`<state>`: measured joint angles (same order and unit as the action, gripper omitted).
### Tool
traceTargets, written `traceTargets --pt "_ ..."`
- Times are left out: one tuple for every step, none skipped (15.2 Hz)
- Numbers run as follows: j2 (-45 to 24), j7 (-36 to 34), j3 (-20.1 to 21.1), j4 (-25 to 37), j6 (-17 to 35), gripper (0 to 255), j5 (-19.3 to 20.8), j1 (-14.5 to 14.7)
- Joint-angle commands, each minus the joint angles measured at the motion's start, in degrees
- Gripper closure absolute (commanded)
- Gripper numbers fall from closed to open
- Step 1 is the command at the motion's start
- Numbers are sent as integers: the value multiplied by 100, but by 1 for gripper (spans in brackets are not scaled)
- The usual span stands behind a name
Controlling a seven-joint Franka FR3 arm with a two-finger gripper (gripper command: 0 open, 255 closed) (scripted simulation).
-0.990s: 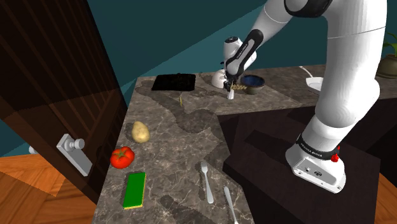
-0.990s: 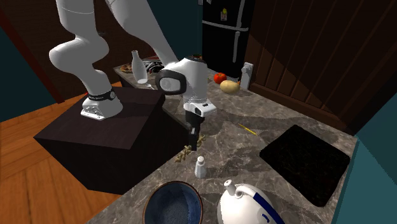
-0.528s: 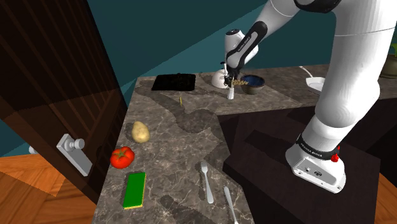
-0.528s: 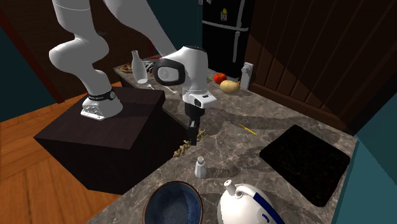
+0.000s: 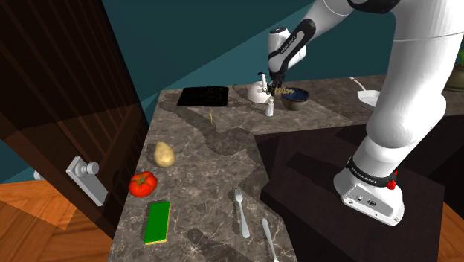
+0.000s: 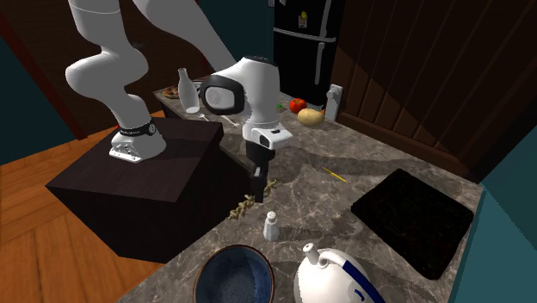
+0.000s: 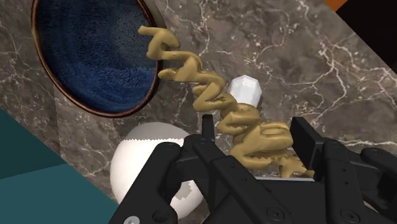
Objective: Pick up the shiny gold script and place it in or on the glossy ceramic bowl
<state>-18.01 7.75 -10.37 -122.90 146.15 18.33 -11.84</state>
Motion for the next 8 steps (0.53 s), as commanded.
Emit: traceTargets --pt "-86 346 -40 149 9 255 -105 -220" --pt "-151 508 -53 242 12 255 -161 -329" --pt "-219 670 -63 342 11 255 -218 -438" --pt "-291 831 -70 449 7 255 -277 -549" --pt "-366 991 -76 562 -1 255 -339 -658" --pt "-446 1149 -77 682 -14 255 -399 -771" --pt "-529 1306 -76 810 -31 255 -461 -883" --pt "-615 1462 -73 944 -52 255 -523 -995"
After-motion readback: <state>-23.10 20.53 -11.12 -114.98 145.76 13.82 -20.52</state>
